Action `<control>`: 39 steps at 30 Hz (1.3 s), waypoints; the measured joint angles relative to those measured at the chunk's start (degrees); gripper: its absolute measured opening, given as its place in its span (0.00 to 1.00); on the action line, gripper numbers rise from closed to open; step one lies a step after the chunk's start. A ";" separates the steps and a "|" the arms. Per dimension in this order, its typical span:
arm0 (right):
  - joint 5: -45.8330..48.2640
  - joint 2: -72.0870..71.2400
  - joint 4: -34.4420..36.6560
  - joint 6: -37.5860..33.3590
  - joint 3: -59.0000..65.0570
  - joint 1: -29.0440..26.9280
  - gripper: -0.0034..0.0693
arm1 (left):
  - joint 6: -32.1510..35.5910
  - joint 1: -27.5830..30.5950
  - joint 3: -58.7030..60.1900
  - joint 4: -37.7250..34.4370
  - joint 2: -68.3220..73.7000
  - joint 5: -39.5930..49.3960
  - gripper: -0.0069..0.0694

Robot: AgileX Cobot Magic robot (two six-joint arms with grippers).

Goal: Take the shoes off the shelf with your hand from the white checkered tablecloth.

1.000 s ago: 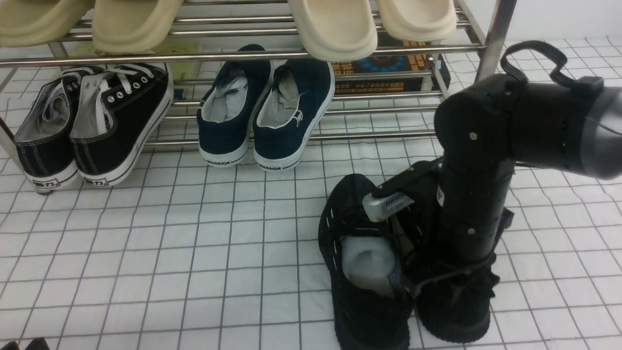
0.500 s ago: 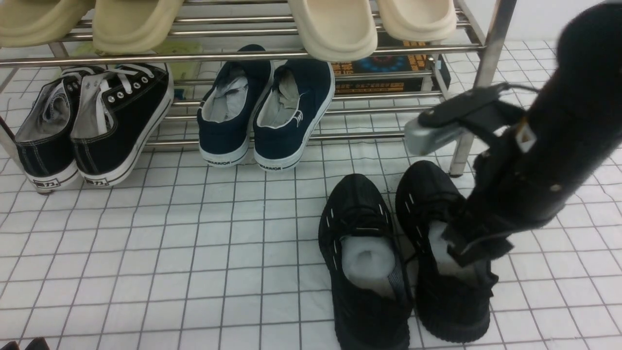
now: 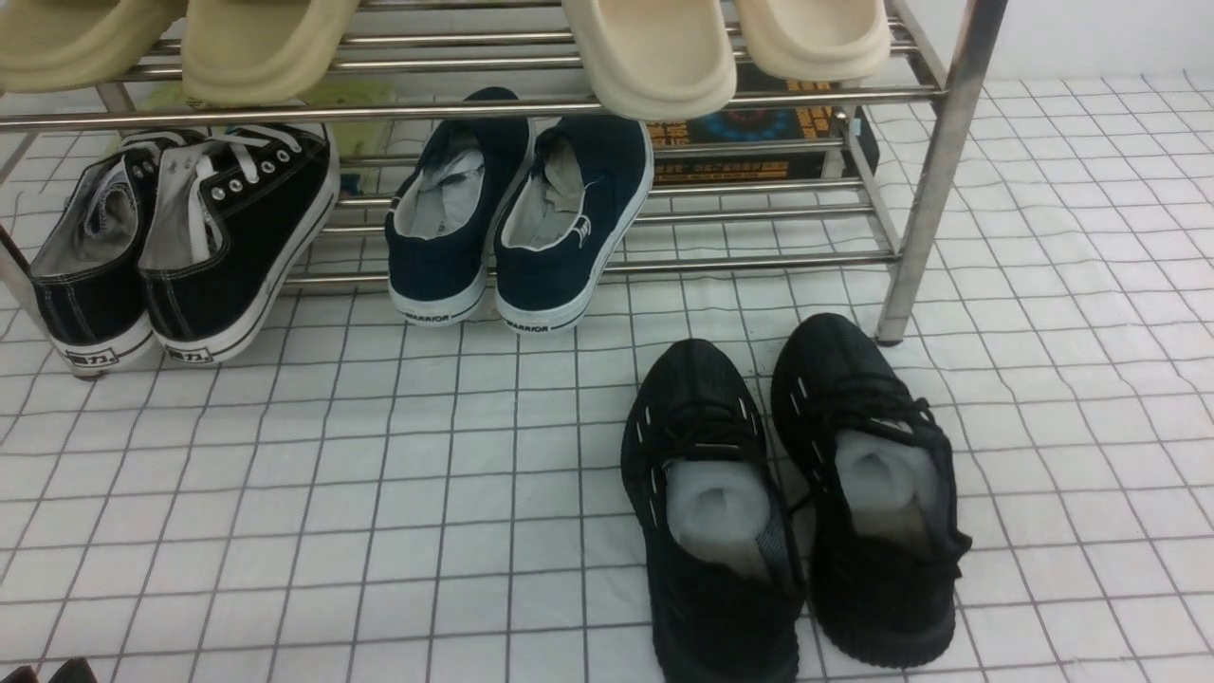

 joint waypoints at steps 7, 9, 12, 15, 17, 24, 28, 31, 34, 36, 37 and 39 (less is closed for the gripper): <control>-32.78 -12.06 3.76 -0.04 22.97 0.00 0.03 | 0.00 0.00 0.00 0.00 0.00 0.00 0.40; -36.05 -12.32 3.90 -0.04 24.67 0.00 0.03 | 0.00 0.00 0.00 0.00 0.00 0.00 0.40; -41.44 -12.37 4.10 -0.04 26.69 0.00 0.03 | 0.00 0.00 0.00 0.00 0.00 0.00 0.40; -43.61 -12.37 4.10 -0.04 26.87 0.00 0.03 | 0.00 0.00 0.00 0.00 0.00 0.00 0.40; -43.66 -12.37 4.10 -0.04 26.87 0.00 0.03 | 0.00 0.00 0.00 0.00 0.00 0.00 0.40; -43.73 -12.37 4.28 -0.04 26.93 0.00 0.04 | 0.00 0.00 0.00 0.00 0.00 0.00 0.40; -43.73 -12.37 4.30 -0.04 26.93 0.00 0.04 | 0.00 0.00 0.00 0.00 0.00 0.00 0.40; -43.54 -12.43 4.05 -0.12 26.99 0.00 0.04 | 0.00 0.00 0.00 0.00 0.00 0.00 0.40; -43.26 -13.06 3.48 -0.45 27.54 -0.43 0.04 | 0.00 0.00 0.00 0.00 0.00 0.00 0.40; -43.46 -14.66 2.57 -0.45 29.63 -3.30 0.04 | 0.00 0.00 0.00 0.00 0.00 0.00 0.40; -43.46 -15.74 1.69 -0.45 31.27 -5.64 0.04 | 0.00 0.00 0.00 0.00 0.00 0.00 0.40; -43.08 -18.08 0.18 -0.45 34.70 -10.25 0.04 | 0.00 0.00 0.00 0.00 0.00 0.00 0.40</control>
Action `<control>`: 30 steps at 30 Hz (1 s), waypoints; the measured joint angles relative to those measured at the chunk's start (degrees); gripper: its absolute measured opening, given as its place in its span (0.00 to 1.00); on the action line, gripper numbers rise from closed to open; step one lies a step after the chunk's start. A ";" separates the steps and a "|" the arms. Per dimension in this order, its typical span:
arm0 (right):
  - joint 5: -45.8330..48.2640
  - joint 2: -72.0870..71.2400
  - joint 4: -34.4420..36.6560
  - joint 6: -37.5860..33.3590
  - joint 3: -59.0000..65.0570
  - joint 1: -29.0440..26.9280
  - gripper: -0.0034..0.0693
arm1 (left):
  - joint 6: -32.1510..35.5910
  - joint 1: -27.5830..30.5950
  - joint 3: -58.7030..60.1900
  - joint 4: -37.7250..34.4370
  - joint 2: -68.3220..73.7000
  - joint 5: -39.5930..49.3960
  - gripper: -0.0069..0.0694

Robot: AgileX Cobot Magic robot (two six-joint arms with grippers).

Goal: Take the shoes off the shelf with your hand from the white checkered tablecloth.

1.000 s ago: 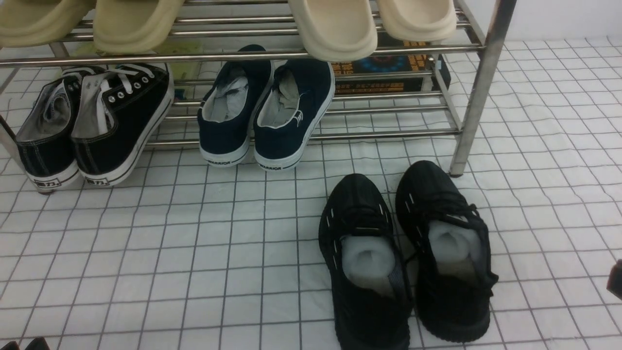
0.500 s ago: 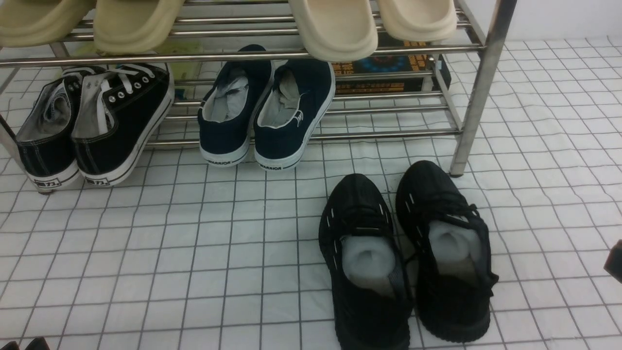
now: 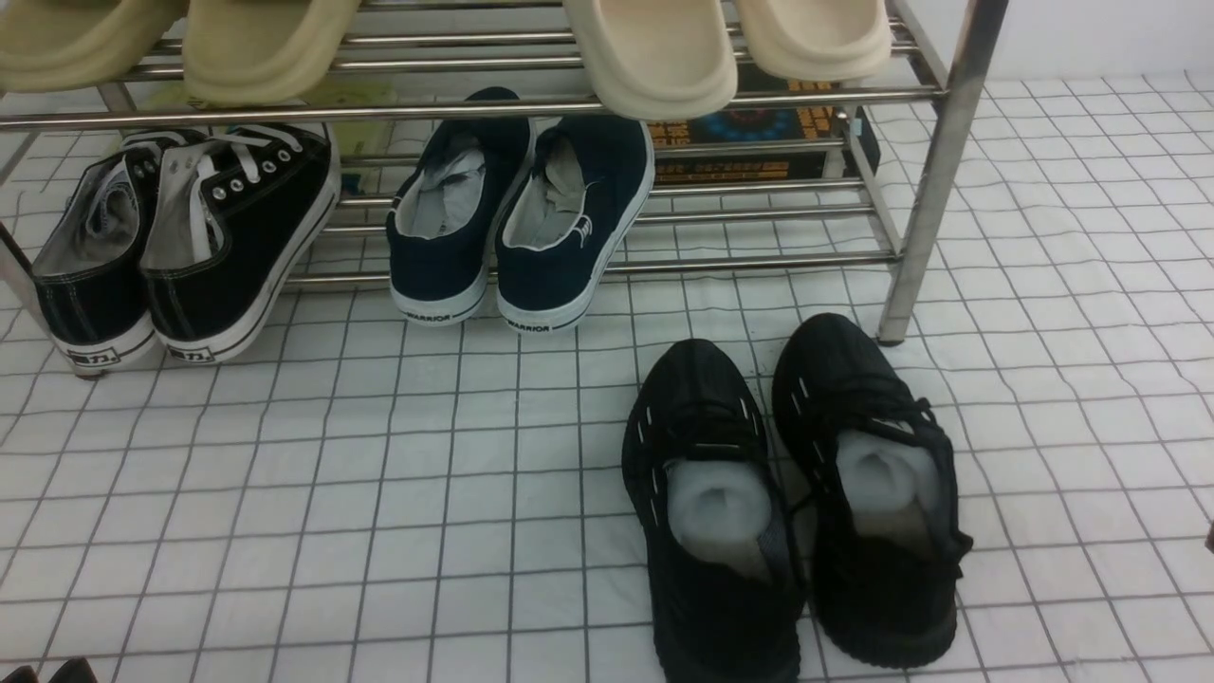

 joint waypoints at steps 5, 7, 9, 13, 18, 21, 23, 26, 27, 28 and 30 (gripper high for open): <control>1.58 -6.36 -3.36 0.00 7.45 -9.09 0.05 | 0.00 0.00 0.00 0.00 0.00 0.00 0.40; 2.97 -9.91 -4.20 0.00 11.40 -14.49 0.05 | 0.00 0.00 0.00 0.00 0.00 0.00 0.40; 4.68 -12.47 -4.32 0.00 13.73 -17.89 0.05 | 0.00 0.00 0.00 0.00 0.00 0.00 0.40; 7.03 -14.22 -4.32 0.05 13.93 -20.66 0.05 | 0.00 0.00 0.00 0.00 0.00 0.00 0.40; 9.05 -14.36 -4.32 0.28 13.56 -21.29 0.06 | 0.00 0.00 0.00 0.00 0.00 0.00 0.40; 9.22 -14.36 -4.32 0.39 13.52 -22.00 0.07 | 0.00 0.00 0.00 0.00 0.00 0.00 0.40; 9.29 -14.36 -4.32 0.47 13.50 -23.28 0.07 | 0.00 0.00 0.00 0.00 0.00 0.00 0.40; 9.28 -14.36 -4.34 0.97 13.50 -24.55 0.07 | 0.00 0.00 0.00 0.00 0.00 0.00 0.40; 9.28 -14.36 -4.34 1.28 13.50 -24.72 0.08 | 0.00 0.00 0.00 0.00 0.00 0.00 0.40; 9.28 -14.36 -4.34 1.34 13.50 -24.72 0.08 | 0.00 0.00 0.00 0.00 0.00 0.00 0.40; 9.28 -14.36 -4.34 1.40 13.50 -24.72 0.08 | 0.00 0.00 0.00 0.00 0.00 0.00 0.40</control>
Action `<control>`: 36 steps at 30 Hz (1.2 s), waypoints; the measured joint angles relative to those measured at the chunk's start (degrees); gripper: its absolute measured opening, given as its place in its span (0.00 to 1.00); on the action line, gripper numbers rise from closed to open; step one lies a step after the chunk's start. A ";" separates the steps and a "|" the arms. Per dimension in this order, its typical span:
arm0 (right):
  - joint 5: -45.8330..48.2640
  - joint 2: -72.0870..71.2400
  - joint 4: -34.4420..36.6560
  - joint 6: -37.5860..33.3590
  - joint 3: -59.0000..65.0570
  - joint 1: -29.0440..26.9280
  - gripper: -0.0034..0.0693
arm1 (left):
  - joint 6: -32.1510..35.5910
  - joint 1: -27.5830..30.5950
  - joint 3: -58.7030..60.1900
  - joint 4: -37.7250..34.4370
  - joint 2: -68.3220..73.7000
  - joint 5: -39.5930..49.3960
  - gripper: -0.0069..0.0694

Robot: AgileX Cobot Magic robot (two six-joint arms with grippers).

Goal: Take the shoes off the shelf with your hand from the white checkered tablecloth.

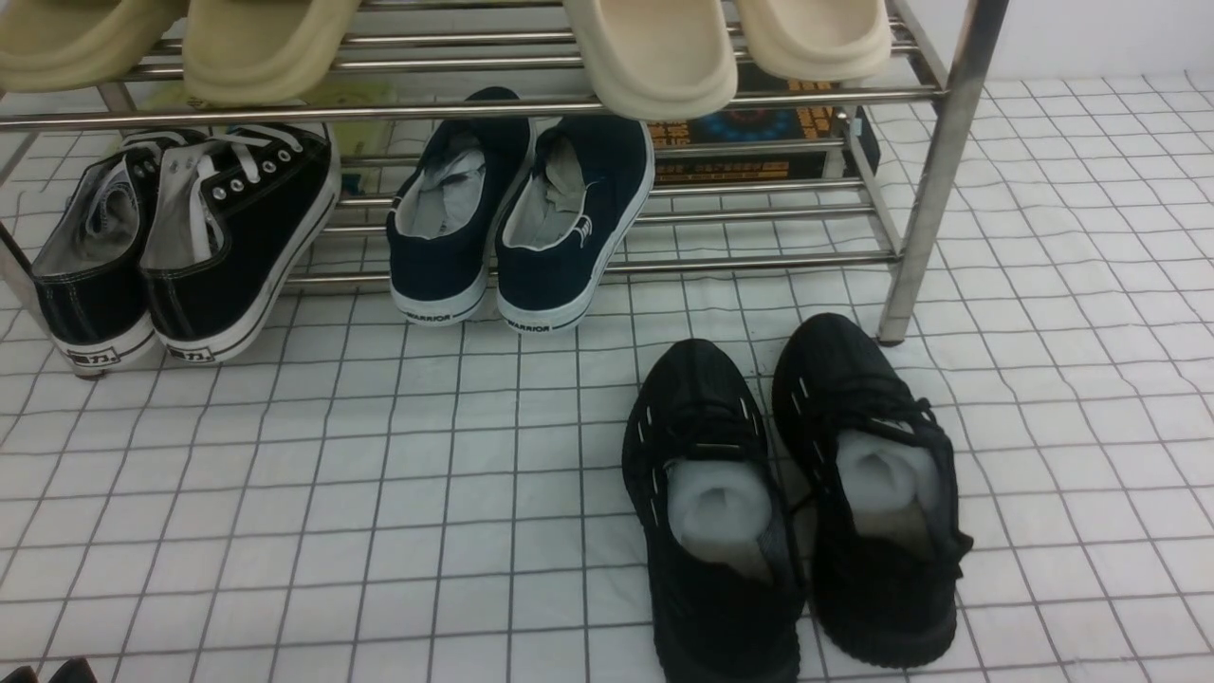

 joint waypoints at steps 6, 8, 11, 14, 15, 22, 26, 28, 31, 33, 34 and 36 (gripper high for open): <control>0.00 0.00 -0.05 0.11 0.00 0.00 0.09 | 0.00 0.00 0.00 0.00 0.00 0.00 0.40; 0.00 0.00 -0.05 0.11 0.00 0.00 0.09 | 0.00 0.00 0.00 0.00 0.00 0.00 0.40; 0.00 0.00 -0.05 0.11 0.00 0.00 0.10 | 0.00 0.00 0.00 0.00 0.00 0.00 0.40; 0.00 0.00 -0.05 0.11 0.00 0.00 0.10 | 0.00 0.00 0.00 0.00 0.00 0.00 0.40; 0.00 0.00 -0.05 0.11 0.00 0.00 0.10 | 0.00 0.00 0.00 0.00 0.00 0.00 0.40; 0.00 0.00 -0.05 0.11 0.00 0.00 0.11 | 0.00 0.00 0.00 0.00 0.00 0.00 0.40; 0.00 0.00 -0.05 0.11 0.00 0.00 0.12 | 0.00 0.00 0.00 0.00 0.00 0.00 0.40; 0.00 0.00 -0.05 0.11 0.00 0.00 0.12 | 0.00 0.00 0.00 0.00 0.00 0.00 0.40; 0.00 0.00 -0.05 0.11 0.00 0.00 0.13 | 0.00 0.00 0.00 0.00 0.00 0.00 0.40; 0.00 0.00 -0.05 0.11 0.00 0.00 0.13 | 0.00 0.00 0.00 0.00 0.00 0.00 0.40; 0.00 0.00 -0.05 0.11 0.00 0.00 0.13 | 0.00 0.00 0.00 0.00 0.00 0.00 0.40; 0.00 0.00 -0.05 0.11 0.00 0.00 0.14 | 0.00 0.00 0.00 0.00 0.00 0.00 0.40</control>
